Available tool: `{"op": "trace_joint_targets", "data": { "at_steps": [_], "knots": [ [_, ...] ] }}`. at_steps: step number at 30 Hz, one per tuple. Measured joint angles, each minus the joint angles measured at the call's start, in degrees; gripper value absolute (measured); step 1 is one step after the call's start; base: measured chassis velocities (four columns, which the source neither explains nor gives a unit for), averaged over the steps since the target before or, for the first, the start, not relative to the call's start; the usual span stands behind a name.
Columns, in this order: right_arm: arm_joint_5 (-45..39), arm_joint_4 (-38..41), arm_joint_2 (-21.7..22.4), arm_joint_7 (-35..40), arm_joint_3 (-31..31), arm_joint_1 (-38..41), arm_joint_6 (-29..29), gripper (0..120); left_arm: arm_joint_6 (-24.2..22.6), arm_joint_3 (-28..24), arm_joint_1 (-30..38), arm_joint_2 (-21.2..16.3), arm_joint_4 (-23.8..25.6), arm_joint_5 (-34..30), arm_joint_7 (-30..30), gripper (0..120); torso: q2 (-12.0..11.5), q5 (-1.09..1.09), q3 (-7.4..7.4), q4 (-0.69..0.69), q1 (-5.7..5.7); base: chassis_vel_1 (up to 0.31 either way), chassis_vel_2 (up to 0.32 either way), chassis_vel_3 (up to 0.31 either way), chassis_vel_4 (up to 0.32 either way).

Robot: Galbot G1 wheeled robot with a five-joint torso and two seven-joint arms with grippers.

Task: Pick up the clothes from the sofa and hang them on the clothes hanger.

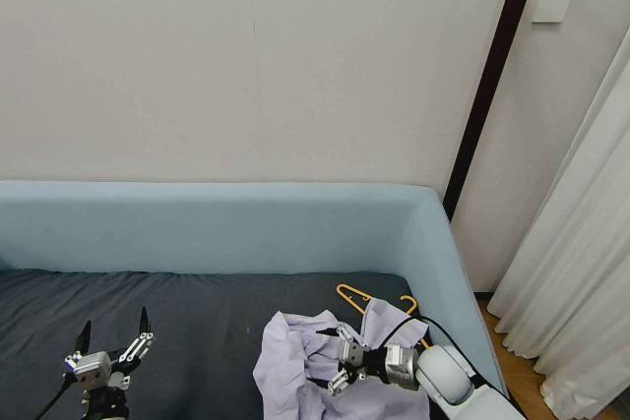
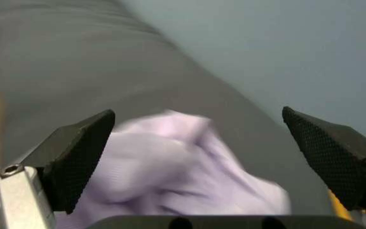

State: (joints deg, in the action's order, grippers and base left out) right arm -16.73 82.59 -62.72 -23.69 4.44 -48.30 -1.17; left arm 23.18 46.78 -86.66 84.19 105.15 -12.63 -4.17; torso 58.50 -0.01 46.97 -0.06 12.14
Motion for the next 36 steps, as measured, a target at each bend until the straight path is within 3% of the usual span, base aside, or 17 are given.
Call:
{"op": "trace_joint_targets", "data": {
  "at_steps": [2, 5, 12, 20, 22, 25, 28, 36],
  "knots": [
    [-1.5, -0.9, -0.7, 12.1, 1.5, 1.1, -7.2, 100, -0.1, 0.0, 0.1, 0.0, -0.1, 0.0, 0.0, 100, 0.0, 0.0, 0.0, 0.0, 0.0, 0.0, 0.0, 0.0, 0.0],
    [-2.1, -2.3, -1.5, 16.4, 1.9, 1.9, -11.1, 100, -0.1, 0.0, 0.1, -0.1, -0.3, 0.1, -0.1, 100, 0.0, -0.01, 0.0, 0.0, 0.0, 0.0, 0.0, 0.0, 0.0],
    [6.7, -14.3, -6.2, 10.8, 1.6, 5.7, -9.1, 98, 0.1, 1.0, -0.5, -0.6, -1.1, 0.0, -0.2, 100, 0.0, -0.01, 0.0, 0.0, 0.0, 0.0, 0.0, 0.0, 0.0],
    [18.1, -27.2, -11.4, 1.4, -1.1, 9.7, -4.4, 75, 0.3, 2.7, -1.2, -1.4, -1.1, -1.1, -0.2, 100, 0.0, -0.01, 0.0, 0.0, 0.0, 0.0, 0.0, 0.0, 0.0],
    [18.7, -27.7, -11.6, 1.0, -1.3, 9.8, -4.4, 71, 0.3, 2.8, -1.3, -1.5, -1.1, -1.1, -0.2, 100, 0.0, -0.01, 0.0, 0.0, 0.0, 0.0, 0.0, 0.0, 0.0],
    [21.9, -28.9, -12.1, -1.3, -1.6, 9.7, -4.1, 54, 0.4, 3.2, -1.4, -1.5, -1.1, -1.3, -0.2, 100, 0.0, -0.01, 0.0, -0.01, 0.0, 0.0, 0.0, 0.0, 0.0],
    [22.5, -29.0, -12.2, -1.8, -1.7, 9.4, -3.7, 48, 0.4, 3.2, -1.3, -1.5, -1.1, -1.3, -0.2, 100, 0.0, -0.01, 0.0, -0.01, 0.0, 0.0, 0.0, 0.0, 0.0],
    [19.3, -26.3, -11.0, 1.6, -1.7, 8.5, -0.7, 16, 0.4, 2.5, -1.1, -1.1, -0.8, -1.0, -0.2, 100, 0.0, 0.0, 0.0, -0.01, 0.0, 0.0, 0.0, 0.0, 0.0]
  ]
}}
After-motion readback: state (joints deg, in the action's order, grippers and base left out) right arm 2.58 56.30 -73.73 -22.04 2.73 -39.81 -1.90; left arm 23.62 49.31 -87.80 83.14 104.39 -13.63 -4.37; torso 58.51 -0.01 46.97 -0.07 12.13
